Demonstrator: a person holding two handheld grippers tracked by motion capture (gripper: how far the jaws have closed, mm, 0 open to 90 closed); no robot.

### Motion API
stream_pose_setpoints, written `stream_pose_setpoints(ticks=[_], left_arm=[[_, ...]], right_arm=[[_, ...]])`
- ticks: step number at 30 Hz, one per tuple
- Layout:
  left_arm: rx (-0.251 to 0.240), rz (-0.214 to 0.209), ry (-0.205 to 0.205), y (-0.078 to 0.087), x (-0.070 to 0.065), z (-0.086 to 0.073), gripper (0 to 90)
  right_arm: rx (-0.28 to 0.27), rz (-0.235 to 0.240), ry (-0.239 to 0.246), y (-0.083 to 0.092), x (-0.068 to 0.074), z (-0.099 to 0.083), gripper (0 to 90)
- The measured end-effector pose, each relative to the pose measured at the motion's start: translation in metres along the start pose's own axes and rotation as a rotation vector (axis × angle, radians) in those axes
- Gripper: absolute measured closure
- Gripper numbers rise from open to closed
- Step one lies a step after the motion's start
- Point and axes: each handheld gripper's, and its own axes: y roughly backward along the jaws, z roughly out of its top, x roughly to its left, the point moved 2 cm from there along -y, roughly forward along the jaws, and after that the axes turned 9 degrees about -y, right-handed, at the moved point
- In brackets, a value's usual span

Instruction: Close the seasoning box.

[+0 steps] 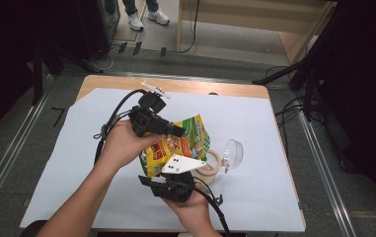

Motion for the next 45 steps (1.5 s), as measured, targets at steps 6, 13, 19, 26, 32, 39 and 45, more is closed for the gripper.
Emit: stream_pose_setpoints(ticks=[6, 13, 19, 26, 32, 39, 45], left_arm=[[0.026, -0.011, -0.005, -0.010, -0.003, 0.000, 82.7], [0.023, -0.047, 0.008, -0.012, 0.000, 0.002, 82.7], [0.042, -0.111, 0.060, -0.017, 0.013, 0.002, 82.6], [0.092, -0.143, 0.070, -0.017, 0.011, 0.007, 83.1], [0.150, -0.123, 0.060, -0.017, 0.010, 0.016, 83.7], [0.185, -0.090, 0.032, -0.017, 0.001, 0.025, 84.5], [0.208, -0.074, 0.027, -0.019, -0.004, 0.030, 84.7]], right_arm=[[0.000, 0.010, -0.001, 0.000, 0.003, 0.000, 66.0], [-0.001, 0.003, -0.004, 0.001, 0.002, 0.000, 66.3], [0.006, -0.003, 0.001, 0.000, -0.001, 0.000, 66.2], [0.004, -0.003, 0.006, 0.000, -0.001, 0.000, 66.3], [0.001, 0.013, -0.001, 0.002, -0.003, 0.003, 66.4], [-0.015, 0.035, -0.024, 0.005, -0.005, 0.007, 66.3], [-0.017, 0.033, -0.029, 0.006, -0.005, 0.007, 66.6]])
